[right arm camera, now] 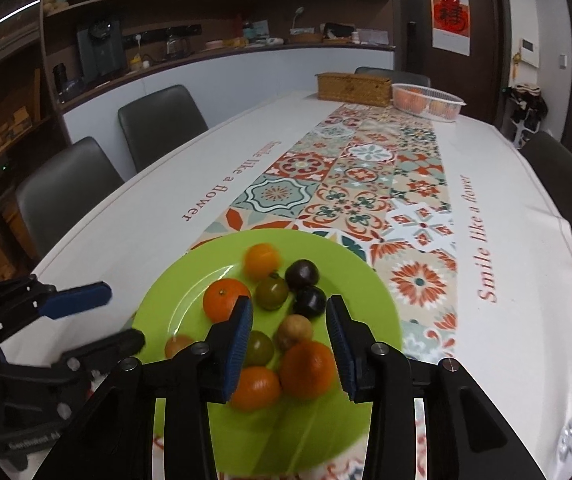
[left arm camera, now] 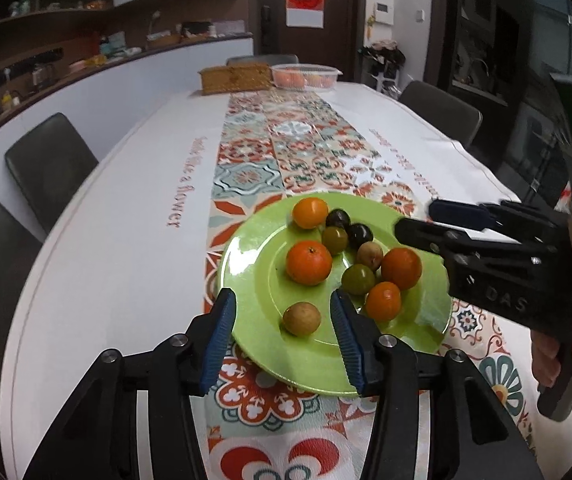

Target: Organize fruits

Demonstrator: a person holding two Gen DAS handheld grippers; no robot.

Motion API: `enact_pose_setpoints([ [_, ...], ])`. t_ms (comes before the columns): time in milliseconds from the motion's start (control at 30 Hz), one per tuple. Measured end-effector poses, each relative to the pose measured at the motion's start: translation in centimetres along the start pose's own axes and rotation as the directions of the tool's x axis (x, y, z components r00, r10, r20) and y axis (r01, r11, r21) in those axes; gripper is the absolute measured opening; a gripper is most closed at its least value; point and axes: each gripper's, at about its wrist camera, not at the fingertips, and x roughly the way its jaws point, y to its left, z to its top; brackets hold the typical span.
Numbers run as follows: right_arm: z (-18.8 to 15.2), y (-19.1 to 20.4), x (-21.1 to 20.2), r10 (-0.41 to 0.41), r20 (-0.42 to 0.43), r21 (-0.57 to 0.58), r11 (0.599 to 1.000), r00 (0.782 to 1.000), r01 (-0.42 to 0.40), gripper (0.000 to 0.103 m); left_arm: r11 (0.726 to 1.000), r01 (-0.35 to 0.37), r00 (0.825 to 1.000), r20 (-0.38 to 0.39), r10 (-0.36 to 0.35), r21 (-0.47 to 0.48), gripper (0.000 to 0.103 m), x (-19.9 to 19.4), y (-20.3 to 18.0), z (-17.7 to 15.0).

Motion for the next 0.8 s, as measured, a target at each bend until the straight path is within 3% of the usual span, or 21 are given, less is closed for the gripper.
enact_pose_setpoints([
  [200, -0.9, 0.0, -4.4, -0.042, 0.053, 0.016, 0.999, 0.998, 0.041, 0.051, 0.998, -0.055, 0.995, 0.086, 0.058, -0.038, 0.062, -4.2, -0.6, -0.2],
  [267, -1.3, 0.2, -6.1, -0.056, 0.076, 0.023, 0.998, 0.996, 0.054, 0.06, 0.996, -0.081, 0.99, 0.114, 0.086, -0.041, 0.069, -5.5, -1.0, -0.4],
  [367, -2.0, 0.5, -8.2, -0.077, 0.1, 0.022, 0.997, 0.992, 0.075, 0.061, 0.993, -0.104, 0.981, 0.157, 0.11, -0.049, 0.077, -7.4, -1.4, -1.0],
  [633, -4.4, 1.3, -13.5, -0.136, 0.143, 0.034, 0.991, 0.98, 0.132, 0.071, 0.988, -0.14, 0.97, 0.19, 0.151, -0.069, 0.098, -11.4, -2.3, -2.7],
  [800, -5.7, 2.0, -16.3, -0.159, 0.165, 0.045, 0.987, 0.973, 0.154, 0.079, 0.982, -0.169, 0.964, 0.196, 0.182, -0.081, 0.103, -13.9, -3.1, -4.0],
])
